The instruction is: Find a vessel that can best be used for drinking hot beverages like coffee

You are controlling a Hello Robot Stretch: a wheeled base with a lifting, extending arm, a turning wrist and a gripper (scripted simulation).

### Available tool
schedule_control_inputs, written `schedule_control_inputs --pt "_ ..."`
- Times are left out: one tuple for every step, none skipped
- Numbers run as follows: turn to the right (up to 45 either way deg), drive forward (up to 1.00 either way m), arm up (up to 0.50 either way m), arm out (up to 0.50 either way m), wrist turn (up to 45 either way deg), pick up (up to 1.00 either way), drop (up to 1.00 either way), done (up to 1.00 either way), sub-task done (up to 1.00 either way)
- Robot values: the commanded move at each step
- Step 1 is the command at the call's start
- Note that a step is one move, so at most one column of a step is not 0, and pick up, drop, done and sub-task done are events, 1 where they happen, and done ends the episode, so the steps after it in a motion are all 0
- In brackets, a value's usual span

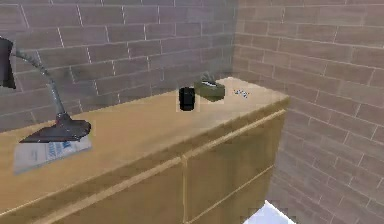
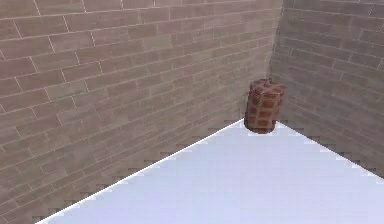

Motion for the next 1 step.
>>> schedule_control_inputs --pt "0.0 0.0 0.0 0.0 0.0 0.0 0.0 1.0 0.0"
